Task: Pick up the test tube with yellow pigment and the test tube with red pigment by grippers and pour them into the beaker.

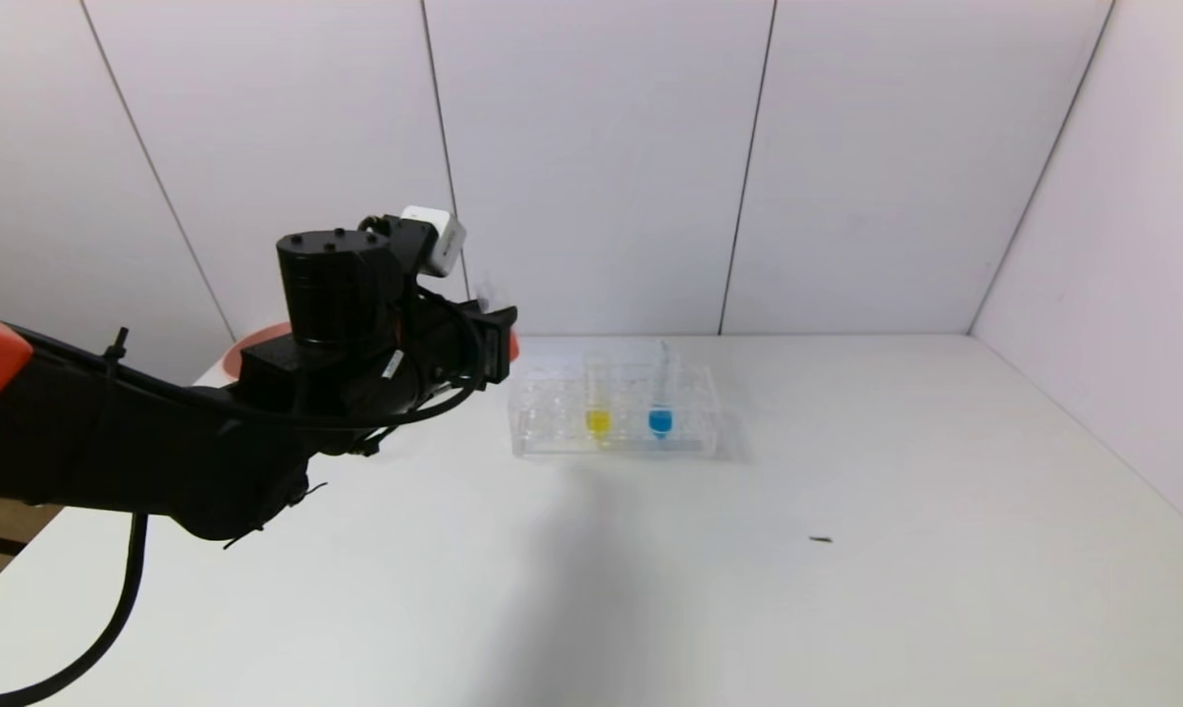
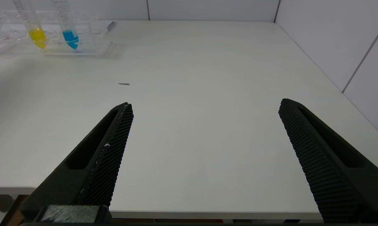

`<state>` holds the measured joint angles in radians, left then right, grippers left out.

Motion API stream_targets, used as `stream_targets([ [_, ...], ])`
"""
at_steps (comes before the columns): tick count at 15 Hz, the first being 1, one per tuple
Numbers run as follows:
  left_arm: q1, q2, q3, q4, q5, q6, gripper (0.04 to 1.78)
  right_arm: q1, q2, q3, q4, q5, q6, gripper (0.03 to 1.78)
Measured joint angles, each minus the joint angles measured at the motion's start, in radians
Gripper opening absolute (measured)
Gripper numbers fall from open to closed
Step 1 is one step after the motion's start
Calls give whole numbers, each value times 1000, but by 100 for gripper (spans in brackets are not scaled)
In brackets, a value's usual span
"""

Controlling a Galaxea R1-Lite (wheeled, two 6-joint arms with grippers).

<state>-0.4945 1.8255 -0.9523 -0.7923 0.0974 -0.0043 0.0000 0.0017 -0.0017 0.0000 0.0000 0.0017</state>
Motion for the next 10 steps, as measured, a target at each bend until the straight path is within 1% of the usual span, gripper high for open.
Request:
stream_targets([
  [7, 27, -66, 24, 33, 2, 3, 44, 0, 0, 0, 0, 0, 0, 170],
  [10, 57, -91, 29, 57, 1, 18, 44, 0, 0, 0, 0, 0, 0, 170],
])
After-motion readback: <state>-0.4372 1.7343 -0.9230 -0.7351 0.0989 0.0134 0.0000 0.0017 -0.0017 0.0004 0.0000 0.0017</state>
